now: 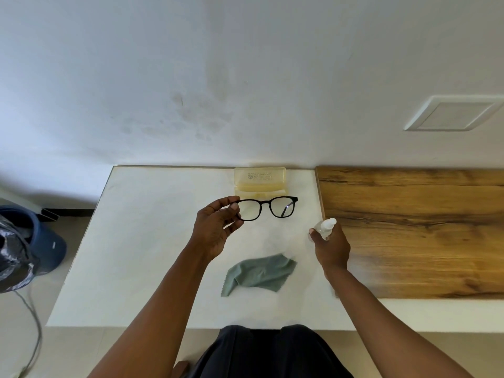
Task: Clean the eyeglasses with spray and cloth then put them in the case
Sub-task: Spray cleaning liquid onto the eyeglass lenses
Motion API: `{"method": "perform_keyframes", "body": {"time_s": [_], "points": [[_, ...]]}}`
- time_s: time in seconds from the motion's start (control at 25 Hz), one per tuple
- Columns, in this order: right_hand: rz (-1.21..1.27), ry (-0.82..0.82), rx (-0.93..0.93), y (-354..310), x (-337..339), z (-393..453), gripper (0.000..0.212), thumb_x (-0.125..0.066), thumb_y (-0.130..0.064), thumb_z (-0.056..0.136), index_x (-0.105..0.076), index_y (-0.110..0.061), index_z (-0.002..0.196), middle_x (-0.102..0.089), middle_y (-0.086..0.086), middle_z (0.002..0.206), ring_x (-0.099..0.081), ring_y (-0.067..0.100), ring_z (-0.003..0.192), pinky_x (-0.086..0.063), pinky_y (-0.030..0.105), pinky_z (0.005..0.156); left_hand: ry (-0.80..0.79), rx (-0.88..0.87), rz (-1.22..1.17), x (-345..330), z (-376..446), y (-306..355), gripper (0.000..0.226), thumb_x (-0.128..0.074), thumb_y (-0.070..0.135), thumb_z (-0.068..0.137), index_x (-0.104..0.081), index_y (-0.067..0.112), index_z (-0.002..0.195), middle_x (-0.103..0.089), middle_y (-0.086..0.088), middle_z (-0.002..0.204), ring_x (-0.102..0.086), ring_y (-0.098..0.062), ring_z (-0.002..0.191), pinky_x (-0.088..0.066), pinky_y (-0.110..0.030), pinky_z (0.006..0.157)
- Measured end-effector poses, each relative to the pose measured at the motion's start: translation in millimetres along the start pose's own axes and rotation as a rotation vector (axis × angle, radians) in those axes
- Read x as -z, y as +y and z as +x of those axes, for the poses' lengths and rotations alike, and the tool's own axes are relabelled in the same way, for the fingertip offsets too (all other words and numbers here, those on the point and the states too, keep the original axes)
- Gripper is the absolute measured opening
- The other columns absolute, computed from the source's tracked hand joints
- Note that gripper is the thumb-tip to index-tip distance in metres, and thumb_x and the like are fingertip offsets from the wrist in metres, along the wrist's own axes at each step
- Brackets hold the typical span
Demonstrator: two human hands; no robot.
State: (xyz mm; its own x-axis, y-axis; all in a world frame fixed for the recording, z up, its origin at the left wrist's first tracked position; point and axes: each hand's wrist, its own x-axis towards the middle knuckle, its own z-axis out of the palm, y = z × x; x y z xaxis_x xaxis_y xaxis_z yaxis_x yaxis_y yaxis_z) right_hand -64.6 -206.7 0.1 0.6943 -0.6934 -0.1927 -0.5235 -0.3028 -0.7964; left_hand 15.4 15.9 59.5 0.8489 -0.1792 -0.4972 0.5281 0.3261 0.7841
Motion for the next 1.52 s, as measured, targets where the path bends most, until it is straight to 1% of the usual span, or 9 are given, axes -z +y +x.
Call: {"method": "perform_keyframes", "body": {"time_s": [0.24, 0.4, 0.56, 0.64, 0.76, 0.88, 1.0, 1.16, 1.52], "points": [[0.112, -0.092, 0.205, -27, -3, -27, 0.025, -0.063, -0.003, 0.078, -0.048, 0.002, 0.098, -0.055, 0.016, 0.089, -0.054, 0.031, 0.082, -0.042, 0.030, 0.068, 0.034, -0.014, -0.039, -9, -6, 2, 0.020, -0.057, -0.001, 0.086, -0.071, 0.012, 0.087, -0.061, -0.002, 0.068, -0.057, -0.015, 0.062, -0.056, -0.026, 0.067], [0.201, -0.150, 0.317, -52, -8, -50, 0.027, -0.057, -0.018, 0.069, -0.041, -0.013, 0.090, -0.049, 0.002, 0.074, -0.049, 0.018, 0.062, -0.041, 0.017, 0.054, 0.060, -0.015, -0.058, -14, -11, 2, 0.018, -0.057, -0.002, 0.086, -0.069, 0.010, 0.090, -0.061, -0.001, 0.068, -0.056, -0.016, 0.063, -0.056, -0.025, 0.063], [0.270, -0.167, 0.386, -61, -11, -65, 0.047, -0.055, -0.016, 0.067, -0.037, -0.019, 0.111, -0.050, -0.002, 0.076, -0.056, 0.028, 0.059, -0.055, 0.041, 0.053, 0.071, -0.011, -0.078, -17, -17, 0, 0.017, -0.057, -0.002, 0.085, -0.069, 0.009, 0.091, -0.061, -0.002, 0.068, -0.054, -0.016, 0.064, -0.056, -0.024, 0.063], [0.296, -0.197, 0.422, -65, -10, -69, 0.058, -0.059, -0.018, 0.072, -0.033, -0.031, 0.122, -0.057, 0.007, 0.087, -0.058, 0.026, 0.059, -0.056, 0.042, 0.053, 0.070, -0.017, -0.078, -18, -19, -1, 0.016, -0.058, -0.002, 0.085, -0.069, 0.009, 0.091, -0.061, -0.001, 0.068, -0.054, -0.016, 0.063, -0.056, -0.024, 0.063], [0.254, -0.206, 0.494, -70, -11, -73, 0.054, -0.057, -0.027, 0.082, -0.032, -0.043, 0.126, -0.063, 0.015, 0.095, -0.062, 0.024, 0.061, -0.057, 0.040, 0.055, 0.063, -0.026, -0.079, -20, -21, 0, 0.016, -0.059, -0.001, 0.084, -0.069, 0.009, 0.091, -0.061, -0.002, 0.068, -0.054, -0.016, 0.063, -0.056, -0.025, 0.064], [0.192, -0.215, 0.549, -73, -13, -75, 0.050, -0.054, -0.020, 0.083, -0.040, -0.040, 0.126, -0.057, -0.006, 0.062, -0.056, 0.011, 0.050, -0.051, 0.022, 0.048, 0.057, -0.024, -0.073, -24, -22, 0, 0.016, -0.058, -0.002, 0.085, -0.069, 0.007, 0.092, -0.061, -0.004, 0.069, -0.056, -0.017, 0.062, -0.056, -0.026, 0.062], [0.089, -0.249, 0.564, -77, -15, -76, 0.057, -0.060, -0.008, 0.076, -0.041, -0.030, 0.125, -0.046, -0.016, 0.057, -0.048, 0.004, 0.046, -0.038, 0.006, 0.047, 0.046, -0.024, -0.080, -27, -25, 0, 0.014, -0.058, -0.001, 0.085, -0.069, 0.005, 0.090, -0.061, -0.005, 0.068, -0.058, -0.016, 0.059, -0.056, -0.026, 0.059], [0.024, -0.322, 0.550, -81, -19, -77, 0.059, -0.058, -0.003, 0.073, -0.039, -0.026, 0.124, -0.054, -0.001, 0.074, -0.047, 0.003, 0.048, -0.036, 0.008, 0.045, 0.056, -0.020, -0.080, -28, -27, 2, 0.014, -0.058, 0.000, 0.085, -0.070, 0.006, 0.088, -0.061, -0.006, 0.067, -0.059, -0.016, 0.057, -0.056, -0.026, 0.057], [-0.040, -0.301, 0.555, -85, -23, -74, 0.056, -0.053, -0.003, 0.073, -0.036, -0.024, 0.122, -0.054, 0.004, 0.067, -0.050, 0.016, 0.053, -0.034, 0.020, 0.046, 0.076, -0.024, -0.073, -30, -30, 5, 0.014, -0.058, -0.001, 0.085, -0.070, 0.005, 0.090, -0.062, -0.008, 0.068, -0.059, -0.017, 0.057, -0.056, -0.026, 0.057]]}}
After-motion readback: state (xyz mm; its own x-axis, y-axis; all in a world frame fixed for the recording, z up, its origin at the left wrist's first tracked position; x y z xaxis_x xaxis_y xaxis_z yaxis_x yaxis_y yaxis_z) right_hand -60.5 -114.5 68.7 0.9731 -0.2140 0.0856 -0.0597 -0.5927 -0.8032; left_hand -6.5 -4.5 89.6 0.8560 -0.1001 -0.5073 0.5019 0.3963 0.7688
